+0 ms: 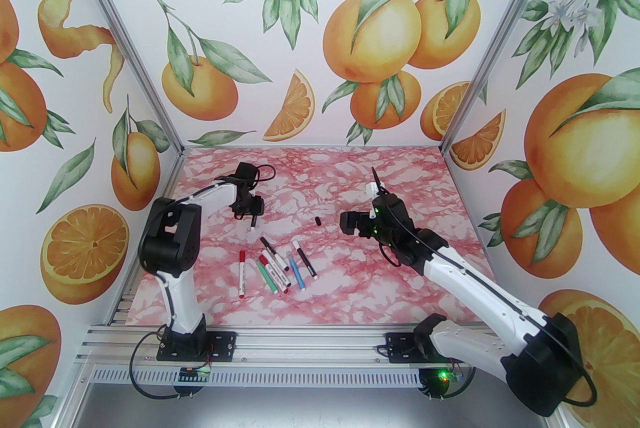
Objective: Open the pen caps
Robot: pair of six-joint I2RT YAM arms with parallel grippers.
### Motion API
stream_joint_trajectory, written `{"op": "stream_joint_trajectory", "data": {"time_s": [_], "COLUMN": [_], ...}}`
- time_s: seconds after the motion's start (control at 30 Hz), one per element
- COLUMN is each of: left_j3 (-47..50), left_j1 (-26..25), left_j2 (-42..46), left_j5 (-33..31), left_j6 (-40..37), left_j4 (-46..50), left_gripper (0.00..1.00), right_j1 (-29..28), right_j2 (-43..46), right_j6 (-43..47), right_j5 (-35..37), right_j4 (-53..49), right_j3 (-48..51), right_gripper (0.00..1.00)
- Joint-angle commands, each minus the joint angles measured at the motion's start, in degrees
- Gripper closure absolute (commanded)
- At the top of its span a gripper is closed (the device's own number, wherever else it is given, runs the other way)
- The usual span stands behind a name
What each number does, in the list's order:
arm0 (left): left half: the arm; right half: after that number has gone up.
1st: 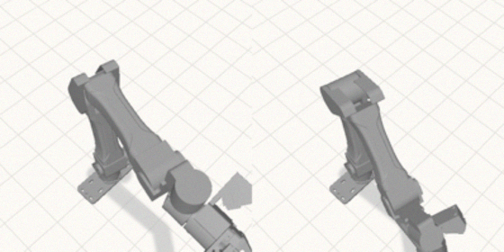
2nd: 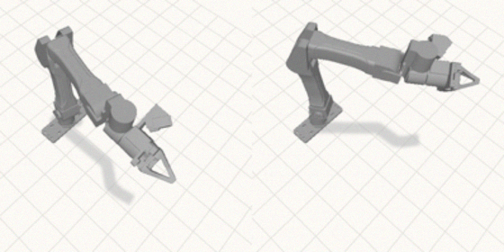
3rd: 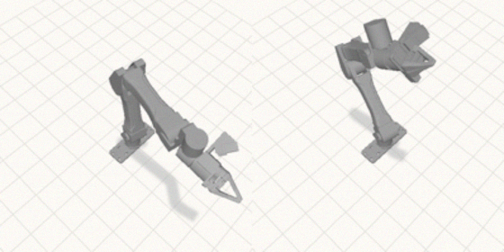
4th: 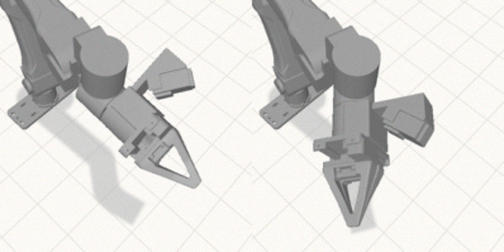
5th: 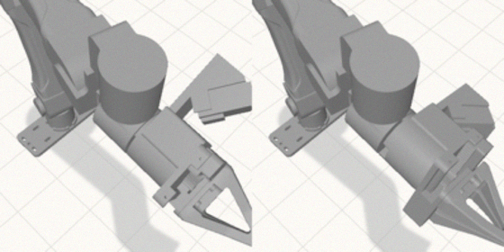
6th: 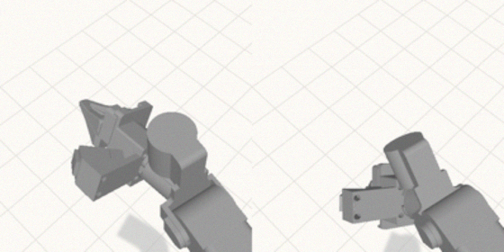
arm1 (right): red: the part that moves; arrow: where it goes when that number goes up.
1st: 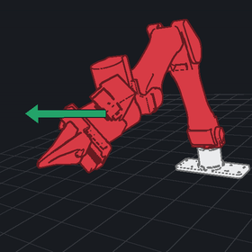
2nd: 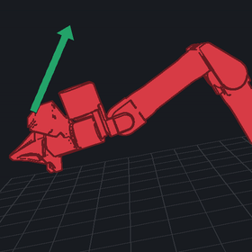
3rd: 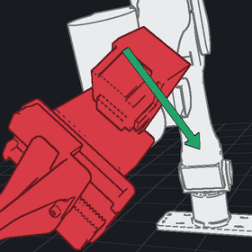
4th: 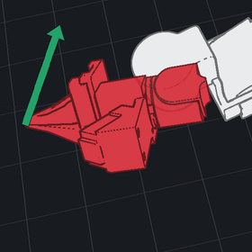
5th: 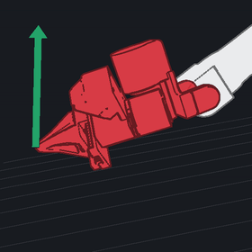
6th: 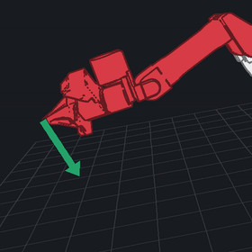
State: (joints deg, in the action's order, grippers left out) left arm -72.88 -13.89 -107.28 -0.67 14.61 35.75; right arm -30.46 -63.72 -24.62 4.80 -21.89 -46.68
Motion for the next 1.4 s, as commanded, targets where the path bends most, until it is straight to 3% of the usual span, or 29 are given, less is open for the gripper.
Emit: {"op": "stream_joint_trajectory", "data": {"time_s": [0.0,0.2,0.43,0.9,1.37], "left_j3": [4.52,14.54,23.99,28.32,31.49], "left_j1": [0.31,-1.11,-5.14,-10.57,-11.34], "left_j2": [8.49,17.94,25.12,27.23,25.85], "left_j5": [3.87,7.46,5.51,-3.70,-0.66], "left_j6": [2.75,6.40,12.35,18.30,18.70], "left_j4": [1.61,3.27,5.81,10.80,11.93], "left_gripper": [0.56,0.59,0.61,0.65,0.65], "right_j1": [-0.23,-0.23,-0.25,-0.22,-0.30], "right_j2": [0.96,0.71,0.45,0.01,-0.55], "right_j6": [0.90,1.41,1.59,0.36,-0.38], "right_j5": [1.76,-0.36,-5.93,-7.66,-7.66], "right_j4": [2.86,3.20,4.40,8.32,9.82], "right_j3": [0.92,0.42,0.11,3.51,5.27], "right_gripper": [0.00,0.00,0.00,0.00,0.00]}}
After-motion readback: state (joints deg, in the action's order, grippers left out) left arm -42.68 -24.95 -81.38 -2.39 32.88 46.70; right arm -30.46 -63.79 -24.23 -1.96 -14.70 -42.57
